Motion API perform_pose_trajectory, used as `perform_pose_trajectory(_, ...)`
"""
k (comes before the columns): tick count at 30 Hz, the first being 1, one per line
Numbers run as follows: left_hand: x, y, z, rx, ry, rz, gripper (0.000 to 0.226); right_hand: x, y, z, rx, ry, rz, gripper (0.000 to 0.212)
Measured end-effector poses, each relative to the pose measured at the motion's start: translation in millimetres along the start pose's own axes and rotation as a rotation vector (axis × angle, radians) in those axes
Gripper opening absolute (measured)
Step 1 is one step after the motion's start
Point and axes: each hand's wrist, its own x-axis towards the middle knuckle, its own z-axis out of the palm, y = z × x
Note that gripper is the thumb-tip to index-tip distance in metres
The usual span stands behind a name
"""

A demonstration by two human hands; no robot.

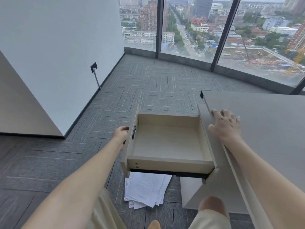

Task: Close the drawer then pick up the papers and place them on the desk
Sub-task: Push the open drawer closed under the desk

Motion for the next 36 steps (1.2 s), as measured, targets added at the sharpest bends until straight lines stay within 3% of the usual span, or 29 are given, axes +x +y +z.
perform_pose_trajectory(14,-1.3,14.1,44.2,0.160,0.038,-0.016,0.022,-2.6,1.1,-0.4,0.053,0.020,-0.009,0.064)
perform_pose_trajectory(22,-4.8,9.6,74.1,0.081,-0.042,-0.023,0.004,-4.3,0.9,-1.3,0.081,0.020,-0.004,0.066)
perform_pose_trajectory(25,-5.1,8.6,85.1,0.065,-0.087,-0.024,0.016,-4.8,0.6,-1.8,0.080,0.020,-0.006,0.065)
perform_pose_trajectory(36,-17.7,12.2,129.1,0.027,-0.195,-0.013,0.024,-6.8,-0.6,-4.2,0.079,0.011,-0.004,0.067)
